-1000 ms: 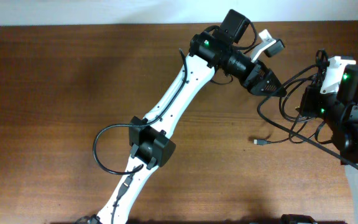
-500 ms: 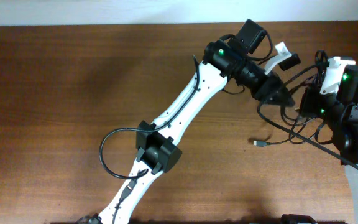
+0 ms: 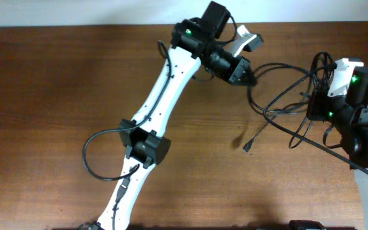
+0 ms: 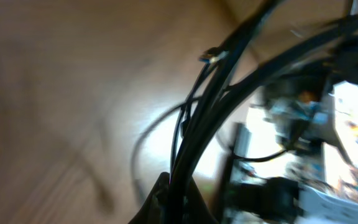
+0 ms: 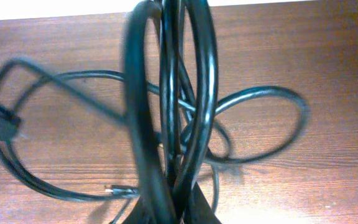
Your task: Untangle cables
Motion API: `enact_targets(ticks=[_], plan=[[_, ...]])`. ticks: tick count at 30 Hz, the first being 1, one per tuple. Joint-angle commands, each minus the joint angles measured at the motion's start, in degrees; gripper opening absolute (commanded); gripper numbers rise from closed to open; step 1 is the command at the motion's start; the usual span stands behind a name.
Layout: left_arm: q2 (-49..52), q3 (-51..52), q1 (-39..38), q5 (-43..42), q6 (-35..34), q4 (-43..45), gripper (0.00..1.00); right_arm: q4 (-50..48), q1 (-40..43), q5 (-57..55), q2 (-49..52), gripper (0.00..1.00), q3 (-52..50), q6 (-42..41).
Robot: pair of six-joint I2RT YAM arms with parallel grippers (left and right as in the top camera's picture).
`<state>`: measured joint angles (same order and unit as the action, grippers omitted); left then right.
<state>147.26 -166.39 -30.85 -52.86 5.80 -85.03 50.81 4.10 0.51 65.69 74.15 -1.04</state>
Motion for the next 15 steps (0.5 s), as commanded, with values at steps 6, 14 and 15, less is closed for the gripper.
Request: enact_targets(ticks=[6,14,15], plan=[[-24.8,-7.8,5.9,36.5,-10.8,-9.6,0.00,-1.5,0.3,-1.2,1.2,0.04,1.9,1.1],[-39.5,-7.8,7.0,50.9,-14.0,-11.7,0.00,-5.6,30.7,20.2,9.8,0.04,1.9,-4.5],[-40.3,-7.8,7.0,52.7,-14.5,-11.7,0.00,-6.3,34.6,20.3,10.4,0.04,1.9,-6.6]])
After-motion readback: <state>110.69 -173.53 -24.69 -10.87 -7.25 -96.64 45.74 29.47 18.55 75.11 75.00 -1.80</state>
